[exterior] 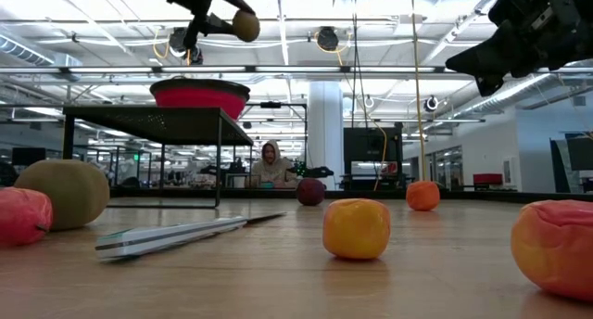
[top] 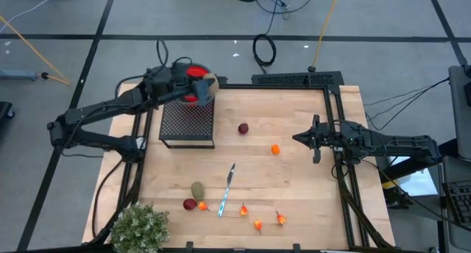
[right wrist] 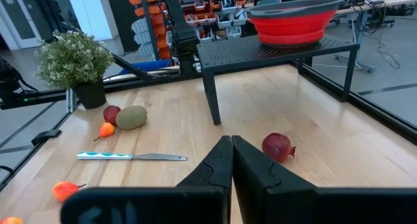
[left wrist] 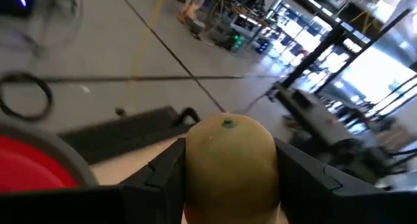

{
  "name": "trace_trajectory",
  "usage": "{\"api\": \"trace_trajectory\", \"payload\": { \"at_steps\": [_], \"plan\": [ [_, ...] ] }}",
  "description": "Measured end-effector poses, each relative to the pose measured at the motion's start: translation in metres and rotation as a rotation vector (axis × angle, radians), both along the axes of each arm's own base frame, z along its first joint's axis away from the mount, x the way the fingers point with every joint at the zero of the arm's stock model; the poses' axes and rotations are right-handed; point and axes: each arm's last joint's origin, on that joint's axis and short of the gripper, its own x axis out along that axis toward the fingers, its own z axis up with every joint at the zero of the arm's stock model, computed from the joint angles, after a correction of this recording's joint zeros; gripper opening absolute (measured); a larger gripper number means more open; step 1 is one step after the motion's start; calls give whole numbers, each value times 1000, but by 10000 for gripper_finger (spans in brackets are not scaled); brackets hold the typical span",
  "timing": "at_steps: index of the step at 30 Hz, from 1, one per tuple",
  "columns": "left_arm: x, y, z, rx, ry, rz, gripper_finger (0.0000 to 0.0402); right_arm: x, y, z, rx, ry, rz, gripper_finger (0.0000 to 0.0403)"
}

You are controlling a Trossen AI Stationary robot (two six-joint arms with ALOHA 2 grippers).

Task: Pick & Place Fruit
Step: Put the green kiwi into the red strainer bowl on the shelf

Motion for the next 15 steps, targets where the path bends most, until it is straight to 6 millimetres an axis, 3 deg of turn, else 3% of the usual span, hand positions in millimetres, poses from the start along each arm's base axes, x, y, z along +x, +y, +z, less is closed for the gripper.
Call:
{"api": "trace_trajectory", "payload": {
  "at_steps": [15],
  "plan": [
    [-12, 22, 0, 409, 286, 77, 184, 0, 0, 0, 0, 0, 0, 0]
  ]
}}
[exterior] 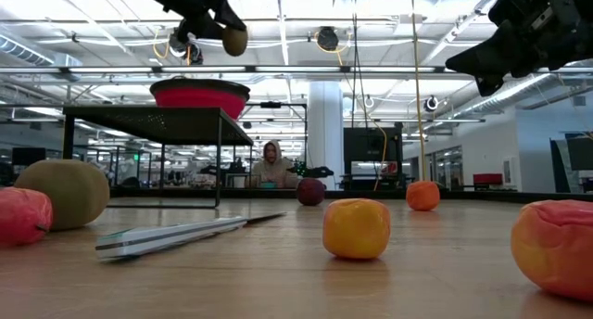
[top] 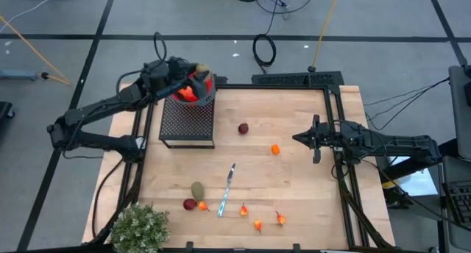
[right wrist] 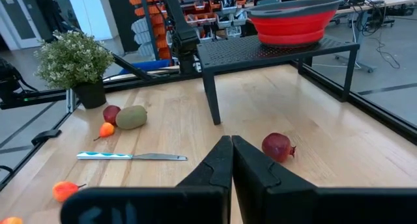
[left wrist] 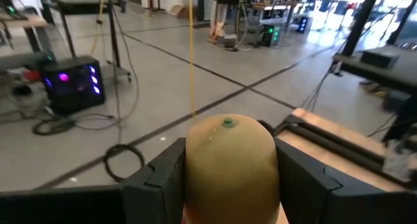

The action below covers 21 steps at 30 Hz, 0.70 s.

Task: Pick & Place Fruit
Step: Put the green kiwi into the red strainer bowl on the shelf

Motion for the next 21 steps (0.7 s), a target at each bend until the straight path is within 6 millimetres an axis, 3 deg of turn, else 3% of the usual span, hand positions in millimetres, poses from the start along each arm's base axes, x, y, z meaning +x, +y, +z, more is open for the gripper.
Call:
{"api": "trace_trajectory", "payload": {
  "at_steps": [8, 15, 21],
  "plan": [
    [-2, 15, -7, 55, 92, 19, 184, 0, 0, 0, 0, 0, 0, 0],
    [1, 37, -22, -57, 219, 5, 184, 0, 0, 0, 15, -1, -4, 0],
    [-1, 54, -6, -131, 390, 34, 184, 0, 0, 0, 14, 0, -5, 0]
  ]
}}
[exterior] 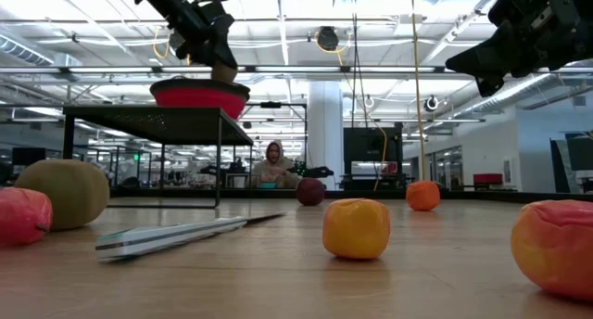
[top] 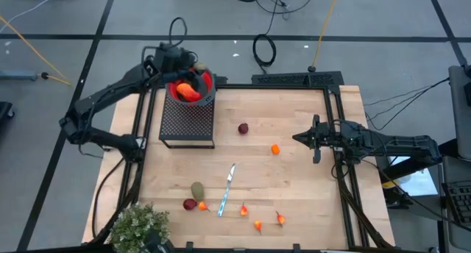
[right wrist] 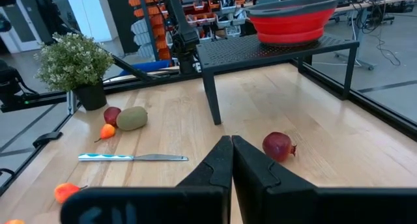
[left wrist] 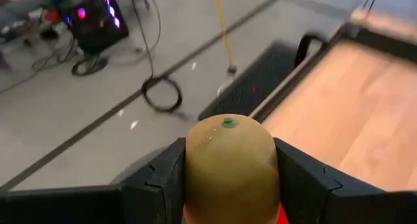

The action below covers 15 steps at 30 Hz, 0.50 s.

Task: Pick & Place Fruit
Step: Put the green kiwi into the red strainer bowl on the shelf

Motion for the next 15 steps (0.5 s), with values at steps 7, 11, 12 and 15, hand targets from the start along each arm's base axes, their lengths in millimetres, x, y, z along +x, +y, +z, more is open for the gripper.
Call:
{"api": "trace_trajectory", "payload": {
  "at_steps": [7, 11, 12, 15],
  "plan": [
    [-1, 9, 11, -19, 184, -60, 184, 0, 0, -1, 1, 8, 0, 0],
    [3, 13, 4, 15, 292, -145, 184, 0, 0, -1, -5, 9, 0, 0],
    [5, 14, 2, 20, 314, -167, 184, 0, 0, -1, -6, 9, 0, 0],
    [11, 17, -6, 1, 322, -225, 184, 0, 0, -1, -6, 8, 0, 0]
  ]
}}
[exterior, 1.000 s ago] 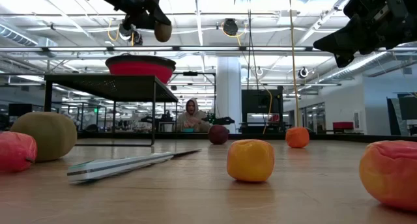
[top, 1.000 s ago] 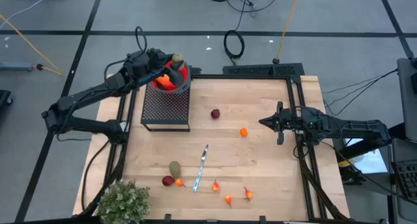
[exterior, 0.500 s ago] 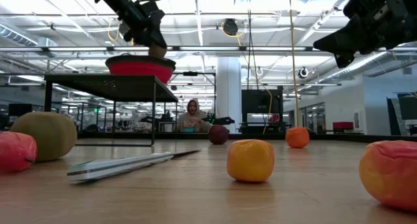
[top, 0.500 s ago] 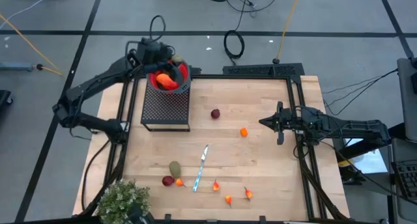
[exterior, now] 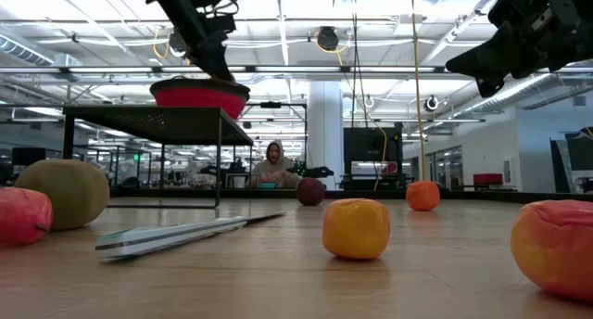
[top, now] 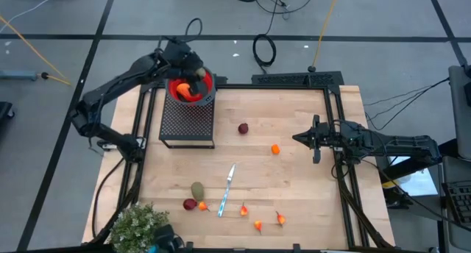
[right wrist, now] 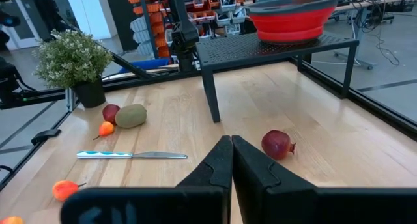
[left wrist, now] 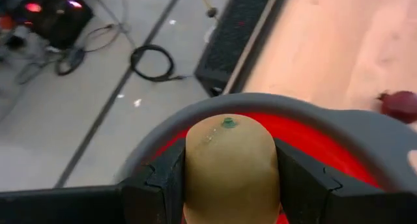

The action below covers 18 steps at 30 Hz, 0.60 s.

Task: Pick & Place Fruit
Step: Put the green kiwi into the red strainer bowl on the shelf

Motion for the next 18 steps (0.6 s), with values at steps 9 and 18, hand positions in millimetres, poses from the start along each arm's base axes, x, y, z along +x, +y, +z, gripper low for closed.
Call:
{"api": "trace_trajectory", "payload": {
  "at_steps": [9, 18],
  "plan": [
    [9, 6, -12, -81, -16, -5, 184, 0, 0, 0, 0, -1, 0, 0],
    [7, 5, -15, -185, -57, 68, 184, 0, 0, 0, 0, -1, 0, 0]
  ]
}}
